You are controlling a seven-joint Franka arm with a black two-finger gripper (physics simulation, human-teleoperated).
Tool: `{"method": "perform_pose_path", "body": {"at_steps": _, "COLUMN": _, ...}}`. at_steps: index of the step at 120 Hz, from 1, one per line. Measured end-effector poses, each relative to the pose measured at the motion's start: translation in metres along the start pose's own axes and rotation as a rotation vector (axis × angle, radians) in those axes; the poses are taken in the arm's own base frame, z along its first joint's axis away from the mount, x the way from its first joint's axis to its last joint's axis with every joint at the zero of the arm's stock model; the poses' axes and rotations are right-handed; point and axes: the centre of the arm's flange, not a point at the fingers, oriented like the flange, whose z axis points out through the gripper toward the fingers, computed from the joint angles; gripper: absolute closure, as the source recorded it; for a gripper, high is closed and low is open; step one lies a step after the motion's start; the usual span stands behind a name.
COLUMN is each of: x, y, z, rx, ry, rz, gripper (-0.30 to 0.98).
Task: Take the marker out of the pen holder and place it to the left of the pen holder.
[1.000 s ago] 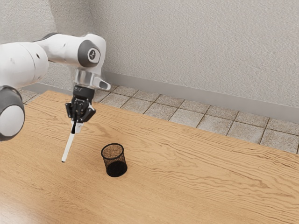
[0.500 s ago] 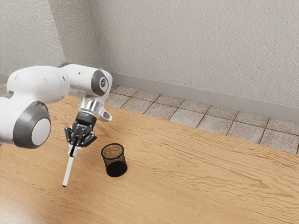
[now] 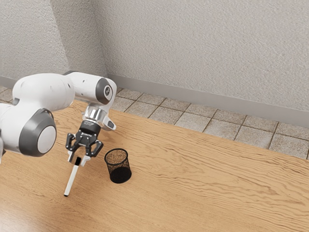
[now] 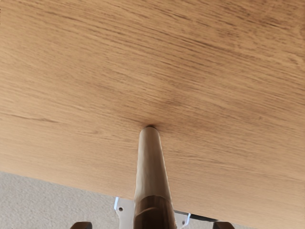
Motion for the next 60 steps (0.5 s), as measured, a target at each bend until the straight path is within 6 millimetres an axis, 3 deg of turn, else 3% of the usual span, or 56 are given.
{"method": "perform_pose_path", "body": {"at_steps": 12, "x": -0.006, "y": -0.001, "z": -0.006, "rx": -0.002, "ry": 0.016, "rz": -0.010, "gripper": 0.25}}
{"method": "perform_pose_path", "body": {"at_steps": 18, "x": -0.018, "y": -0.002, "z": -0.018, "rx": -0.008, "ry": 0.051, "rz": -0.005, "gripper": 0.20}}
{"method": "perform_pose_path", "body": {"at_steps": 22, "x": -0.037, "y": -0.003, "z": -0.032, "rx": -0.017, "ry": 0.099, "rz": 0.012, "gripper": 0.17}}
{"method": "perform_pose_path", "body": {"at_steps": 26, "x": -0.068, "y": -0.003, "z": -0.049, "rx": -0.027, "ry": 0.164, "rz": 0.037, "gripper": 0.15}}
{"method": "perform_pose_path", "body": {"at_steps": 31, "x": -0.121, "y": -0.009, "z": -0.065, "rx": -0.048, "ry": 0.252, "rz": 0.068, "gripper": 0.12}}
{"method": "perform_pose_path", "body": {"at_steps": 39, "x": -0.216, "y": -0.014, "z": -0.079, "rx": -0.053, "ry": 0.423, "rz": 0.124, "gripper": 0.09}}
{"method": "perform_pose_path", "body": {"at_steps": 45, "x": -0.273, "y": -0.011, "z": -0.081, "rx": -0.029, "ry": 0.562, "rz": 0.161, "gripper": 0.07}}
{"method": "perform_pose_path", "body": {"at_steps": 51, "x": -0.311, "y": -0.013, "z": -0.079, "rx": -0.020, "ry": 0.685, "rz": 0.191, "gripper": 0.05}}
{"method": "perform_pose_path", "body": {"at_steps": 60, "x": -0.349, "y": -0.015, "z": -0.086, "rx": -0.022, "ry": 0.837, "rz": 0.228, "gripper": 0.04}}
